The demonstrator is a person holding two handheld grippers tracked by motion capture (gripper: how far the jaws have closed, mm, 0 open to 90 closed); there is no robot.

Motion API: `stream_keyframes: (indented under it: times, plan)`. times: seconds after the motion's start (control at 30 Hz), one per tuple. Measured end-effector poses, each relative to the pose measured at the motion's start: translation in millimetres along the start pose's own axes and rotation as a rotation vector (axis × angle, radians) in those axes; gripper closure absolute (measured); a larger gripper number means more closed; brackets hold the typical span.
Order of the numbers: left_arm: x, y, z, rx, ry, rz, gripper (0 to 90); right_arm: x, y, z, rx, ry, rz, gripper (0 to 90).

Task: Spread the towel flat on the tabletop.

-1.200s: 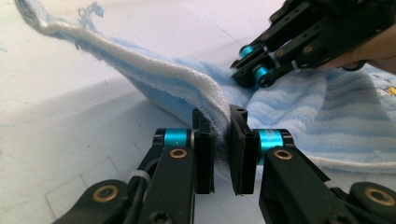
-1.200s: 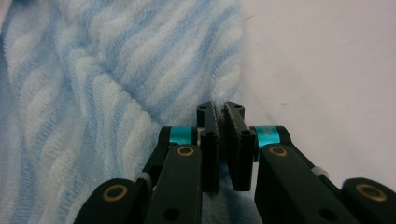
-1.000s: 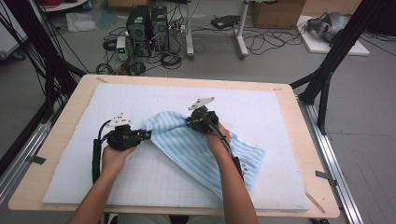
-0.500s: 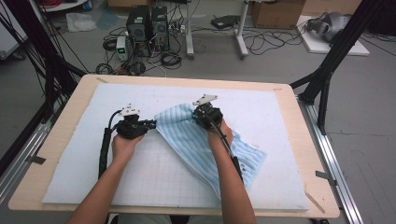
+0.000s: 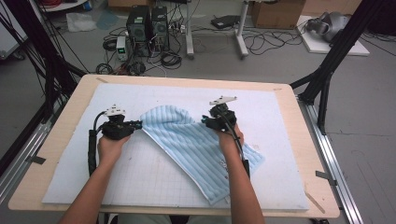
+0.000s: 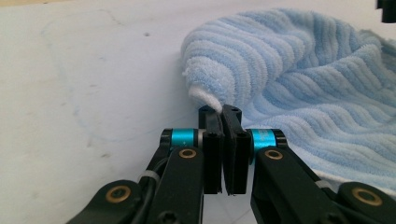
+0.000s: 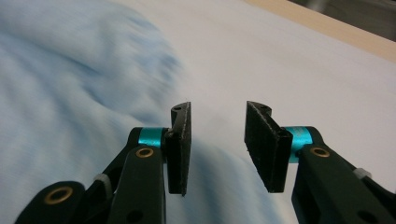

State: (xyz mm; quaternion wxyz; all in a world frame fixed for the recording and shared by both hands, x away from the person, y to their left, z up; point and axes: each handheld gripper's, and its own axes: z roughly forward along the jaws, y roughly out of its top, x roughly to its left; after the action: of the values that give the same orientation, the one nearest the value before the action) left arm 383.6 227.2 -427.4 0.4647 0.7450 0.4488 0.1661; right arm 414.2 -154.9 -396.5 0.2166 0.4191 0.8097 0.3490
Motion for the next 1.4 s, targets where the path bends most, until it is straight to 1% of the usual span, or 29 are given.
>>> stream_keyframes:
  times: [0.03, 0.07, 0.13, 0.17, 0.2, 0.27, 0.3, 0.4, 0.43, 0.5, 0.57, 0.6, 0.63, 0.73, 0.77, 0.8, 0.83, 0.9, 0.93, 0.97, 1.0, 1.03, 1.07, 1.1, 1.13, 1.2, 1.23, 1.3, 1.4]
  plan:
    - [2.2, -1.0, -1.1, 0.002, 0.001, -0.004, 87.0, -3.9, -4.2, 0.8, 0.033, -0.024, -0.007, 58.3]
    - [3.8, -1.9, -1.7, 0.003, 0.002, -0.008, 87.0, -7.3, -9.2, 2.8, 0.064, -0.022, -0.011, 56.8]
    - [5.3, -2.9, -1.9, 0.002, 0.004, -0.012, 87.0, -12.0, -18.7, 7.9, 0.105, 0.056, 0.030, 51.9]
    - [5.4, -3.1, -1.6, 0.000, 0.005, -0.013, 86.9, -12.9, -22.8, 10.2, 0.112, 0.116, 0.054, 51.1]
    - [5.4, -3.0, -1.4, 0.000, 0.006, -0.011, 87.0, -12.4, -26.2, 11.8, 0.116, 0.155, 0.066, 51.1]
    - [4.9, -2.8, -0.7, -0.008, 0.004, -0.011, 86.9, -8.5, -30.2, 13.3, 0.140, 0.157, 0.038, 53.7]
    - [4.7, -2.8, -0.6, -0.009, 0.004, -0.010, 86.9, -6.1, -32.5, 14.6, 0.154, 0.157, 0.015, 57.7]
    - [5.1, -3.0, -1.1, -0.009, 0.002, -0.009, 86.9, -2.0, -36.4, 12.8, 0.153, 0.205, 0.002, 81.6]
    - [5.4, -3.0, -1.5, -0.010, 0.002, -0.010, 86.9, 0.2, -37.2, 11.4, 0.154, 0.212, -0.018, 85.3]
    - [6.2, -3.0, -2.2, -0.013, 0.001, -0.010, 86.9, 5.7, -37.9, 8.0, 0.161, 0.244, -0.044, 86.5]
    - [6.7, -3.3, -2.7, -0.016, 0.003, -0.013, 86.9, 12.2, -39.3, 3.4, 0.180, 0.301, -0.065, 86.5]
    - [7.0, -3.5, -2.9, -0.020, 0.003, -0.014, 86.9, 15.1, -40.7, 2.2, 0.172, 0.339, -0.087, 86.5]
    - [7.0, -3.7, -3.0, -0.023, 0.005, -0.017, 86.9, 19.0, -42.2, 0.6, 0.178, 0.377, -0.096, 86.5]
    - [7.7, -3.8, -4.2, -0.024, 0.004, -0.013, 86.9, 32.1, -47.1, -4.2, 0.180, 0.473, -0.136, 86.5]
    - [7.7, -3.9, -4.4, -0.025, 0.004, -0.014, 86.9, 36.3, -48.5, -5.4, 0.177, 0.496, -0.153, 86.5]
    - [7.5, -4.1, -4.4, -0.029, 0.005, -0.019, 86.8, 40.4, -49.6, -6.4, 0.186, 0.541, -0.156, 86.3]
    - [7.6, -4.4, -4.6, -0.029, 0.007, -0.020, 86.8, 44.6, -49.7, -7.6, 0.194, 0.570, -0.168, 85.5]
    - [7.9, -5.2, -4.7, -0.028, 0.005, -0.023, 86.7, 49.1, -47.2, -12.3, 0.173, 0.603, -0.189, 79.5]
    - [8.4, -5.8, -4.8, -0.028, 0.005, -0.022, 86.7, 48.4, -45.0, -15.4, 0.132, 0.616, -0.181, 76.5]
    - [8.6, -6.4, -5.0, -0.030, 0.008, -0.025, 86.6, 45.3, -42.5, -18.7, 0.087, 0.645, -0.158, 73.8]
    - [9.0, -7.0, -5.2, -0.029, 0.007, -0.026, 86.6, 41.1, -39.9, -22.5, 0.042, 0.663, -0.132, 68.5]
    - [9.5, -7.6, -5.6, -0.029, 0.008, -0.025, 86.6, 36.0, -37.6, -25.9, -0.007, 0.657, -0.094, 63.7]
    - [9.5, -8.2, -5.9, -0.031, 0.007, -0.027, 86.4, 29.3, -35.8, -28.3, -0.052, 0.657, -0.058, 61.4]
    - [9.8, -8.6, -6.1, -0.030, 0.006, -0.025, 86.3, 22.5, -34.2, -30.0, -0.102, 0.639, -0.036, 56.4]
    - [9.6, -9.0, -6.1, -0.032, 0.005, -0.024, 86.1, 16.8, -33.0, -32.0, -0.139, 0.598, -0.012, 54.4]
    - [8.8, -8.8, -6.4, -0.039, 0.002, -0.019, 85.2, 7.1, -30.3, -33.4, -0.187, 0.514, 0.001, 51.7]
    - [8.0, -8.4, -6.7, -0.045, 0.000, -0.015, 84.5, 4.3, -28.7, -32.8, -0.194, 0.452, -0.009, 51.8]
    - [6.5, -7.4, -7.2, -0.057, -0.004, -0.007, 81.2, 0.6, -24.4, -26.6, -0.167, 0.343, -0.039, 51.1]
    - [5.1, -7.5, -6.7, -0.067, -0.009, -0.020, 72.4, -1.6, -18.3, -9.4, -0.120, 0.264, -0.049, 49.4]
